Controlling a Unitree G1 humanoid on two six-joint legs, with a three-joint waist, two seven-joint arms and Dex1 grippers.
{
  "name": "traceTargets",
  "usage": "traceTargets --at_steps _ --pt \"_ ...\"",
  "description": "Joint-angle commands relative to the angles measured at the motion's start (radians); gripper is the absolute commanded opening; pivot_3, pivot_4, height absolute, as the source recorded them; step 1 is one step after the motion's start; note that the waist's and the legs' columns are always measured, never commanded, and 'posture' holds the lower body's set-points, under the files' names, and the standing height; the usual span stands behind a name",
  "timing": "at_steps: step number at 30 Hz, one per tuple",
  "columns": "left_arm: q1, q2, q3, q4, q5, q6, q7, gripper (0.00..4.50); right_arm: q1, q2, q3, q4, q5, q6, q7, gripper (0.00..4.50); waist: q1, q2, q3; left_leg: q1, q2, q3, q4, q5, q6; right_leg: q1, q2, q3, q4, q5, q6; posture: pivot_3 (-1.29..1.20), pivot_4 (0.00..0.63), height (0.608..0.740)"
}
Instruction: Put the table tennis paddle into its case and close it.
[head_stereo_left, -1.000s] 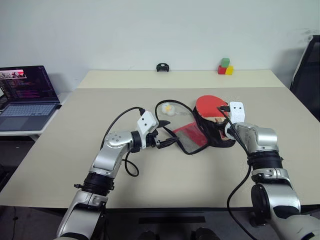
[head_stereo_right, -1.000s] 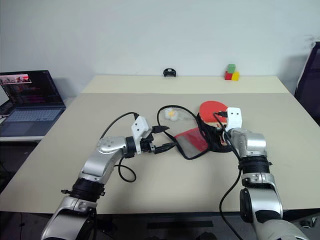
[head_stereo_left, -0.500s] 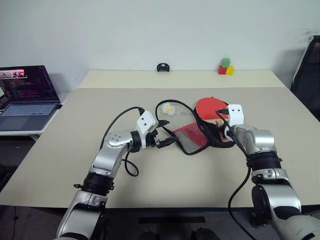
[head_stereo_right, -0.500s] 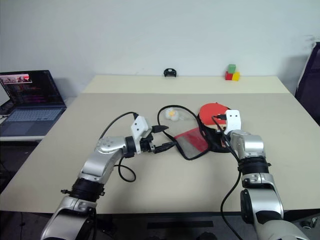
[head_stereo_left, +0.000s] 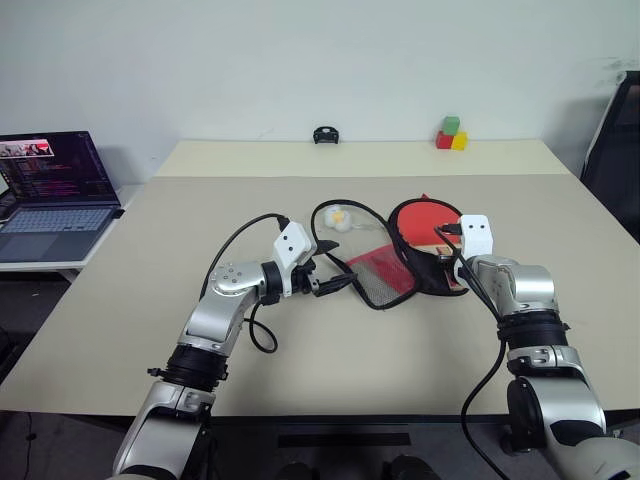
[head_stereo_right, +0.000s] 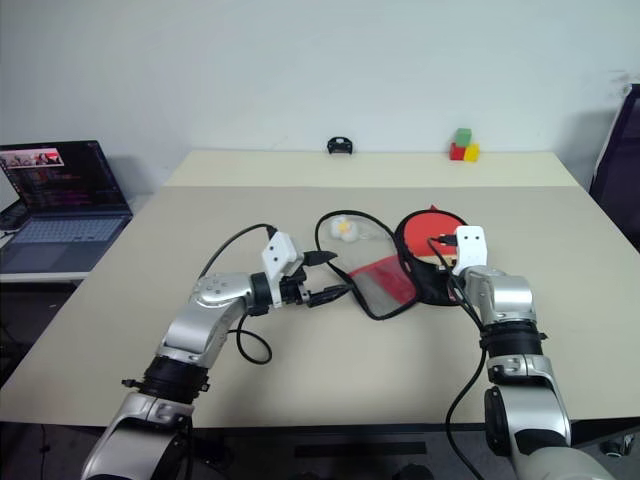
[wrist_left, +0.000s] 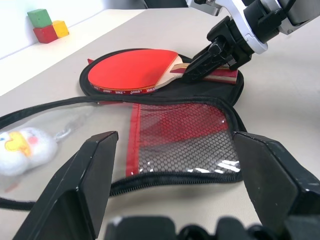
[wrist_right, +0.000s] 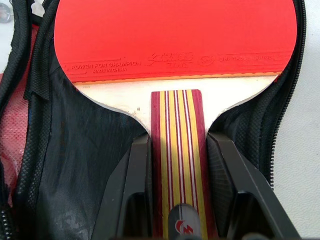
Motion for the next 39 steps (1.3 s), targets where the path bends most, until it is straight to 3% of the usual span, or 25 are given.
traceTargets --at_steps 1,4,10,14,19,24,31,39 --pt "-0.018 0.003 0.006 -0.018 0.0 -0.017 -0.005 4.01 -0.05 0.008 -0.012 0.017 -0.002 -0.045 -0.015 1.11 0.0 0.0 0.0 0.0 0.0 0.0 0.0 0.0 0.0 0.0 0.0 0.0 0.0 0.0 0.0 0.0 0.15 0.74" --pt "-0.015 0.004 0.006 -0.021 0.0 -0.016 -0.003 4.01 -0.07 0.019 -0.013 0.056 -0.002 -0.068 -0.024 1.11 -0.001 0.0 0.0 0.001 0.0 0.0 0.0 0.0 0.0 0.0 0.0 0.0 0.001 0.0 0.0 0.0 0.15 0.74" --pt "-0.004 0.007 0.009 -0.034 -0.001 -0.013 0.001 4.01 -0.073 0.018 -0.009 0.051 0.004 -0.073 -0.021 3.05 -0.001 0.0 0.0 0.001 0.0 0.0 0.0 0.0 0.0 0.0 0.0 0.0 0.001 0.0 0.0 0.0 0.15 0.74" --pt "0.004 0.012 0.013 -0.04 -0.002 -0.012 0.004 4.01 -0.043 0.006 -0.007 -0.067 0.026 -0.013 0.007 4.41 -0.001 0.0 0.0 0.0 0.0 0.0 0.0 0.0 0.0 0.0 0.0 0.0 0.001 0.0 0.0 0.0 0.15 0.74" --pt "0.015 0.011 0.021 -0.046 -0.006 -0.009 0.018 4.01 0.033 -0.03 -0.007 -0.313 0.077 0.112 0.071 4.47 0.001 0.0 0.0 0.0 0.0 0.0 0.0 0.0 0.0 0.0 0.0 0.0 0.001 0.0 0.0 0.0 0.15 0.74" --pt "0.02 0.009 0.054 -0.02 -0.005 -0.014 0.066 4.01 0.118 -0.133 -0.062 -0.523 0.161 0.175 0.176 4.47 0.003 0.0 0.0 0.0 0.0 -0.001 0.0 0.0 0.0 0.0 0.0 0.0 0.0 0.0 0.0 0.0 0.15 0.74" --pt "0.029 0.015 0.106 0.042 -0.01 -0.025 0.122 4.01 0.227 -0.29 -0.073 -0.617 0.268 0.108 0.406 4.47 -0.001 0.0 0.0 0.001 0.0 0.0 0.0 0.0 0.0 0.001 0.0 0.0 0.0 0.0 0.0 0.0 0.15 0.74" --pt "0.03 0.024 0.156 0.132 -0.004 -0.042 0.156 4.01 0.234 -0.399 -0.075 -0.677 0.409 0.093 0.622 4.47 0.001 0.0 0.0 0.001 0.0 -0.001 0.001 0.0 0.0 0.001 0.0 -0.001 0.0 0.0 0.0 0.0 0.15 0.74"
